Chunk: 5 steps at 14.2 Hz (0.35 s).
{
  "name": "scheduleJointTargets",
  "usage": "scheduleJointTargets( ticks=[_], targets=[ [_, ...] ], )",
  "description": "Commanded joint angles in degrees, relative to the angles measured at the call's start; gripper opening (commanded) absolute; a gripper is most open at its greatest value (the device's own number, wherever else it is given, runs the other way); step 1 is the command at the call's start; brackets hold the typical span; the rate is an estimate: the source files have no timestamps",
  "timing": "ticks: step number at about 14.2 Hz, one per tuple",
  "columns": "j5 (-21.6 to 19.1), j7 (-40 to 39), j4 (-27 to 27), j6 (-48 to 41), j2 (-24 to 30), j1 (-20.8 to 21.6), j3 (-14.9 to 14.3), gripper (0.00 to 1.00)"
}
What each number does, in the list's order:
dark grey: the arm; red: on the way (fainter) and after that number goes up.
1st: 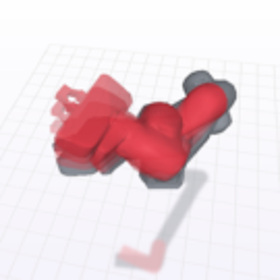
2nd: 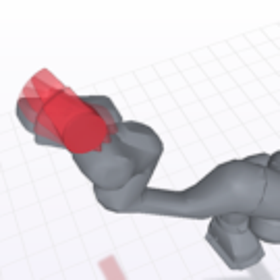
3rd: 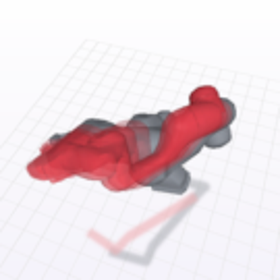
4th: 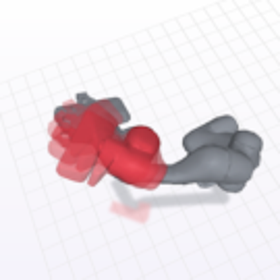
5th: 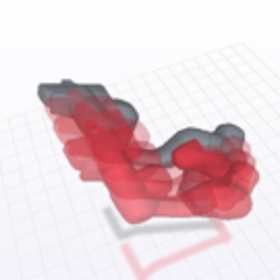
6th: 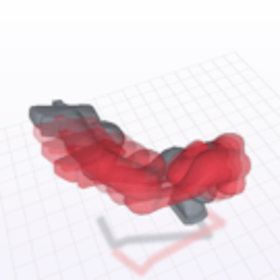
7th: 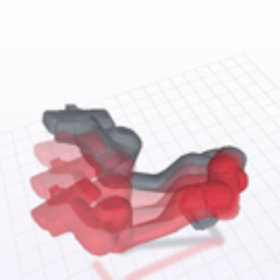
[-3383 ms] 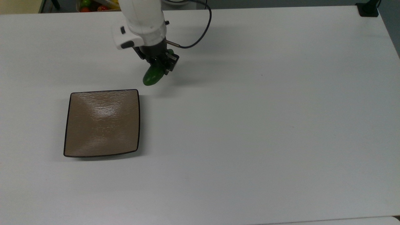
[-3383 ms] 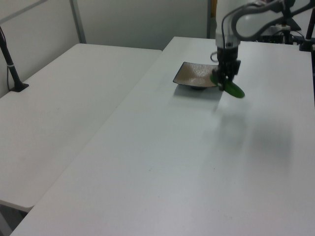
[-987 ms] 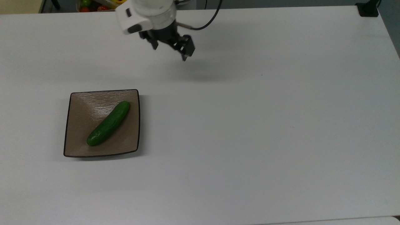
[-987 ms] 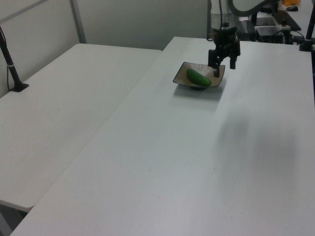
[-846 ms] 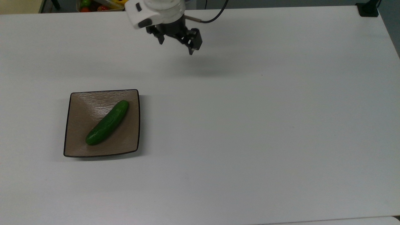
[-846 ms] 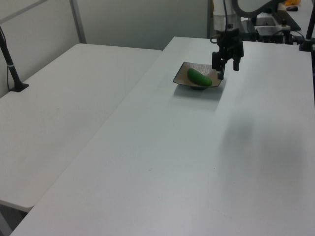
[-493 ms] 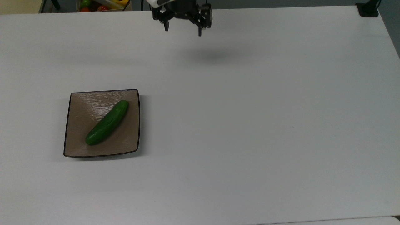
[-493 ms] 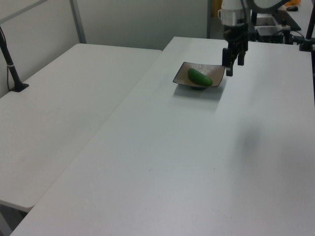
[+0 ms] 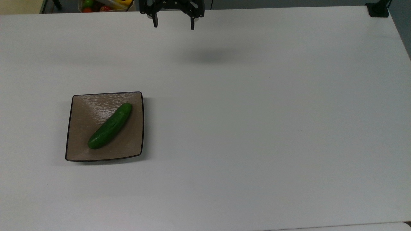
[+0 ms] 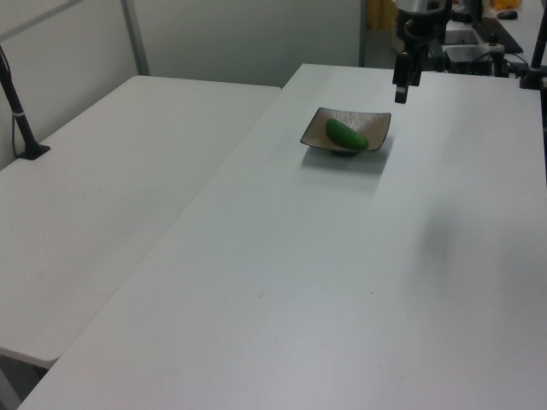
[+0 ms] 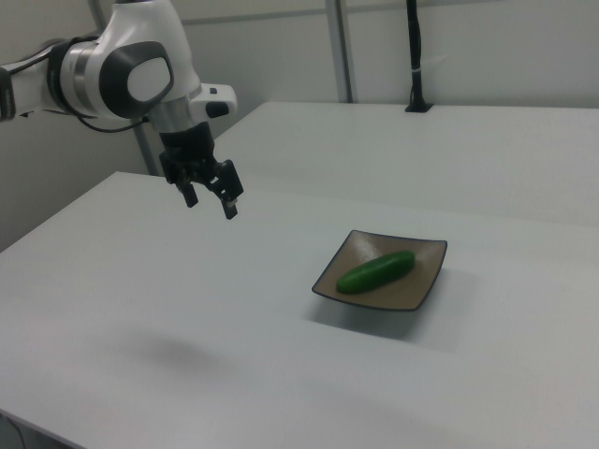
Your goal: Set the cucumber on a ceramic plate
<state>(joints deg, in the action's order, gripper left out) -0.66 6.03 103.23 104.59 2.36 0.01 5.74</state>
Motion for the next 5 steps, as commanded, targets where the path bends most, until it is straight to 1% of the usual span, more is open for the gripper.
scheduleJointTargets(
  ticks=[1, 5],
  targets=[
    [-1.18, 0.56, -0.66, 0.79, 0.63, -2.12, 0.59, 1.0],
    [-1.18, 0.57, -0.66, 0.79, 0.36, -2.03, 0.59, 1.0]
  ],
)
